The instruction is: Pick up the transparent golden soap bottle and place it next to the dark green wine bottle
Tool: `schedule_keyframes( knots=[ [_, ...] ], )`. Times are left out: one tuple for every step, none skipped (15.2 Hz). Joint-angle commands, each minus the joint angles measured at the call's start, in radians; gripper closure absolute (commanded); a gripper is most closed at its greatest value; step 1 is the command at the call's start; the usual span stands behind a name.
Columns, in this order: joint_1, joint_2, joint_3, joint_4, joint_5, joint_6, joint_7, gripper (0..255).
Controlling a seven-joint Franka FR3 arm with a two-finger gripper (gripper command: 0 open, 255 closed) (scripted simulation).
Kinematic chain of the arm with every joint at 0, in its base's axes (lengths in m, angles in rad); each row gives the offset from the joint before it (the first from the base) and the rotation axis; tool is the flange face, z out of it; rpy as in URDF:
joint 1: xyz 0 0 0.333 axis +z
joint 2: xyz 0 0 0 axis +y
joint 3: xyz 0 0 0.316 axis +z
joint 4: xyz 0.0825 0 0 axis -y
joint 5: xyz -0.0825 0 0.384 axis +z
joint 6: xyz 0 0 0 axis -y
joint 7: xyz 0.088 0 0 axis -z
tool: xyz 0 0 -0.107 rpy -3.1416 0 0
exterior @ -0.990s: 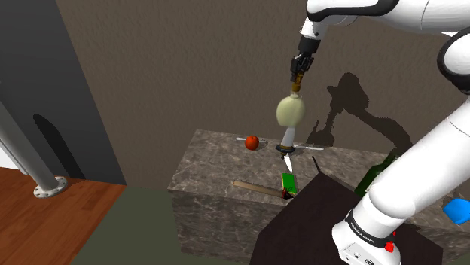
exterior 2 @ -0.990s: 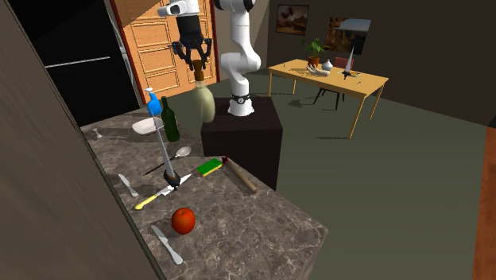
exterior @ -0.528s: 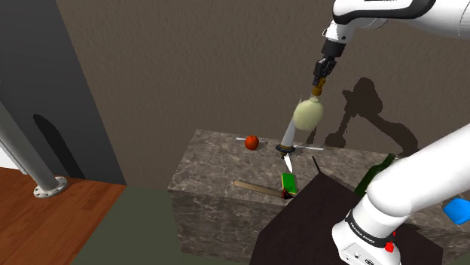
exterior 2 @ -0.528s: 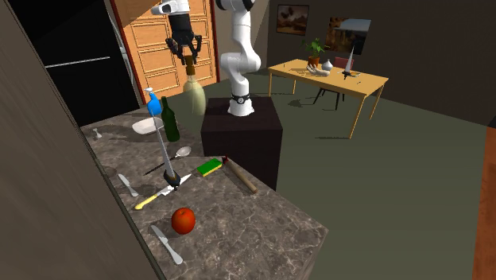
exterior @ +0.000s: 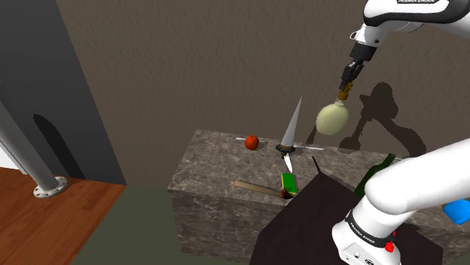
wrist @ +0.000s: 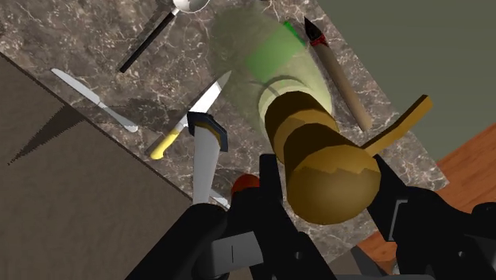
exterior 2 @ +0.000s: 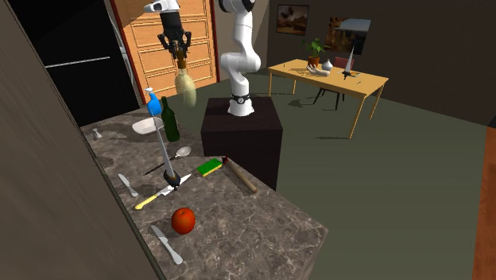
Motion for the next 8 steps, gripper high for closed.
schedule_keyframes(
  knots=[
    [-0.018,-0.031,-0.025,-0.023,-0.021,-0.006,-0.037,255],
    [-0.028,-0.043,-0.039,-0.028,-0.032,-0.012,-0.056,255],
    [-0.037,-0.055,-0.053,-0.033,-0.043,-0.018,-0.077,255],
    [-0.046,-0.065,-0.068,-0.035,-0.054,-0.025,-0.097,255],
    [-0.055,-0.075,-0.083,-0.037,-0.065,-0.031,-0.118,255],
    [-0.064,-0.083,-0.099,-0.038,-0.076,-0.037,-0.139,255],
    [-0.073,-0.09,-0.114,-0.038,-0.087,-0.043,-0.161,255],
    [-0.081,-0.097,-0.131,-0.036,-0.097,-0.048,-0.183,255]
  ],
)
